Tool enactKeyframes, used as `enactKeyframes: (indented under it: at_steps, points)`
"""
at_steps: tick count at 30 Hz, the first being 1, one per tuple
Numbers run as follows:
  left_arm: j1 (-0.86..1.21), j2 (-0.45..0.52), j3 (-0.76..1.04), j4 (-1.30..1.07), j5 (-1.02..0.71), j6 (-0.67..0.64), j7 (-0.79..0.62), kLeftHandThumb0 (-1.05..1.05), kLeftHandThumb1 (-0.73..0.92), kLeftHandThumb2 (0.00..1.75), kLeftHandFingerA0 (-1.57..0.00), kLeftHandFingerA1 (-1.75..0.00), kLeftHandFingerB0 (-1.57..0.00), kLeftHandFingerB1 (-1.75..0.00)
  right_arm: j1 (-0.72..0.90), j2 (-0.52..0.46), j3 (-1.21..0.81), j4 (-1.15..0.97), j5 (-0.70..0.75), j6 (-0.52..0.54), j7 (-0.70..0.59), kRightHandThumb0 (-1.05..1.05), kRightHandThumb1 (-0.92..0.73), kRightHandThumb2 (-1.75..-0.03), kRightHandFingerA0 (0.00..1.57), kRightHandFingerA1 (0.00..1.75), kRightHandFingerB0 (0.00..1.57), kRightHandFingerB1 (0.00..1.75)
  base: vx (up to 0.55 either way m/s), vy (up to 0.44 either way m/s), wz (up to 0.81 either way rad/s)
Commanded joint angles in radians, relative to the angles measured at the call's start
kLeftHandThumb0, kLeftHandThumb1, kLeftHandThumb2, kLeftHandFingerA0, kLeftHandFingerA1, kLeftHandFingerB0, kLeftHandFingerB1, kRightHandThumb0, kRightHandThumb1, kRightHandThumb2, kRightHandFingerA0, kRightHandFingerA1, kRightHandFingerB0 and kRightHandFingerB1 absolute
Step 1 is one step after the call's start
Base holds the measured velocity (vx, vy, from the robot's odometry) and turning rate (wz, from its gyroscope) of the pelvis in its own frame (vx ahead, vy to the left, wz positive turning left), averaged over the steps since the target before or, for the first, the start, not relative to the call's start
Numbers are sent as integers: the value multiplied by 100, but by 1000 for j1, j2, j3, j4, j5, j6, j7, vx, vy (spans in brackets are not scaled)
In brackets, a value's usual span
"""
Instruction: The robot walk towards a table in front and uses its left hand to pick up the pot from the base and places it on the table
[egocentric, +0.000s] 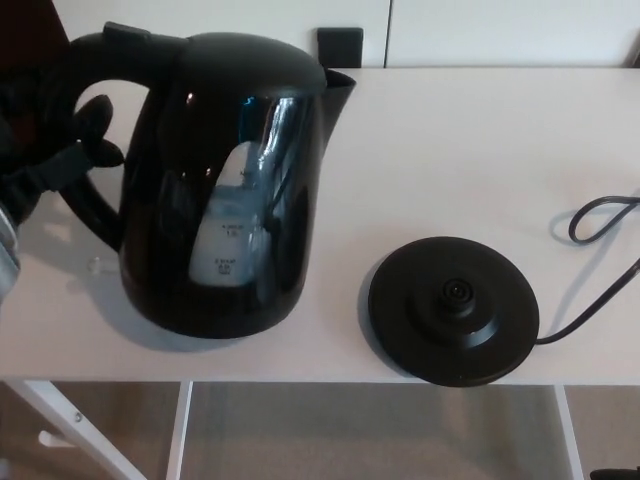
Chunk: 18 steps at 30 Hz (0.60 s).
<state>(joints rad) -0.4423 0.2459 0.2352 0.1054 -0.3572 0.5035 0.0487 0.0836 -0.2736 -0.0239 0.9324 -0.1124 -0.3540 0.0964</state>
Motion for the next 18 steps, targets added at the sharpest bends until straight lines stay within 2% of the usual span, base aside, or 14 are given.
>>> enactKeyframes:
  at_steps: [1,2,3,4,5,7,8,9,11,12,13,16,17,18]
  points:
    - [100,85,-189,13,335,-476,-16,-41,64,60,-81,-47,-42,-34,3,-13,1,7,-4,-12,-7,-37,-68,-59,70,46,53,40,0,0,0]
    - [114,103,-201,-5,304,-451,-90,-61,50,73,-21,-40,-8,-34,0,-11,-1,9,0,-11,-5,-36,-67,-59,71,46,53,41,0,0,0]
    - [119,108,-205,-10,295,-445,-110,-61,50,73,-21,-40,-8,-34,-1,-11,-2,9,1,-11,-5,-36,-67,-59,71,46,53,41,0,0,0]
    - [125,119,-216,-15,283,-443,-144,-62,43,77,-4,-36,-3,-21,2,-10,-4,1,7,-4,1,-35,-68,-59,71,46,53,41,0,0,0]
    - [126,123,-221,-18,272,-440,-165,-66,43,81,0,-15,0,-13,2,-9,-5,-3,9,0,2,-36,-67,-59,70,46,53,41,0,0,0]
    - [130,132,-229,-27,251,-434,-196,-69,44,81,0,-12,0,-11,4,-8,-7,-8,12,2,2,-36,-67,-59,70,46,53,41,0,0,0]
    - [130,138,-232,-26,243,-437,-211,-69,43,70,0,-9,0,-4,3,-10,-5,-4,10,-3,2,-36,-68,-59,69,45,52,40,0,0,0]
    - [129,145,-234,-23,235,-442,-227,-69,43,70,0,-9,0,-4,1,-12,-3,2,6,-10,0,-36,-68,-59,69,45,52,40,0,0,0]
    - [127,151,-236,-21,226,-443,-244,-73,44,74,0,-4,0,-1,1,-13,-3,-1,6,-6,0,-36,-68,-59,70,45,53,40,0,0,0]
    - [127,160,-236,-18,219,-448,-258,-74,44,81,0,-4,0,-6,2,-14,-2,-6,4,-3,-1,-36,-68,-59,70,45,53,40,0,0,0]
    - [128,170,-237,-19,217,-449,-267,-75,45,80,0,-1,0,-4,2,-13,-2,-9,4,-2,-1,-42,-57,-81,64,58,49,52,0,0,0]
    - [131,190,-246,-21,223,-452,-277,-77,46,81,0,0,0,-3,4,-12,-3,-9,6,-6,0,-42,-57,-81,65,58,49,52,0,0,0]
    - [134,208,-251,-19,217,-457,-307,-75,53,57,0,0,0,0,2,-13,-3,-5,8,-5,4,-37,-68,-59,71,46,53,40,0,0,0]
    - [135,217,-253,-17,214,-462,-320,-75,53,57,0,0,0,0,1,-14,-3,-3,8,-4,6,-37,-68,-59,71,46,53,40,0,0,0]
